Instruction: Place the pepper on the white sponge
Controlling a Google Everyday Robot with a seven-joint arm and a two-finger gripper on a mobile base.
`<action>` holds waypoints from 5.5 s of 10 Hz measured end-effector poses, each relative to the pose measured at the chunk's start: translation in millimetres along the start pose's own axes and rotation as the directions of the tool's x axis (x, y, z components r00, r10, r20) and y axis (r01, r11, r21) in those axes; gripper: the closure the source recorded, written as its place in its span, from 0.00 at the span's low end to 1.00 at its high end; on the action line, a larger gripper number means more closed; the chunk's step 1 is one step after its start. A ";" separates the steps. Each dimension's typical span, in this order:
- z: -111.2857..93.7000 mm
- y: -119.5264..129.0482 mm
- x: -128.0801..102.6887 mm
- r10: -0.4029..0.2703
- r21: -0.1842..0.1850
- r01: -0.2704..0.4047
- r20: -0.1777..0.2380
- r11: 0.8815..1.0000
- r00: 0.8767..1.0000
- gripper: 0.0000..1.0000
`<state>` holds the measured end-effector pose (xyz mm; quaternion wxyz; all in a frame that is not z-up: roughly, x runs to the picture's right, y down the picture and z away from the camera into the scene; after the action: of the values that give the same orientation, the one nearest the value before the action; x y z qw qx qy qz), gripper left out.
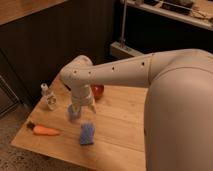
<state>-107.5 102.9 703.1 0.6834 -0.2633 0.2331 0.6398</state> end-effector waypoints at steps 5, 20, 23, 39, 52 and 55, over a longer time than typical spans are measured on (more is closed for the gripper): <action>-0.1 0.0 0.0 0.000 0.000 0.000 0.000 1.000 1.000 0.35; 11.1 45.8 16.5 -0.161 0.046 0.160 0.025 0.986 0.987 0.35; 30.5 108.7 43.3 -0.344 0.083 0.341 0.027 0.936 0.939 0.35; 46.6 255.4 76.2 -0.755 0.055 0.753 0.073 0.655 0.652 0.35; 34.0 232.8 38.2 -0.802 0.151 0.798 0.261 0.584 0.538 0.35; 44.3 218.8 10.7 -0.842 0.134 0.841 0.231 0.524 0.487 0.35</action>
<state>-325.7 149.5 716.0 0.9334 -0.2534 -0.0186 0.2535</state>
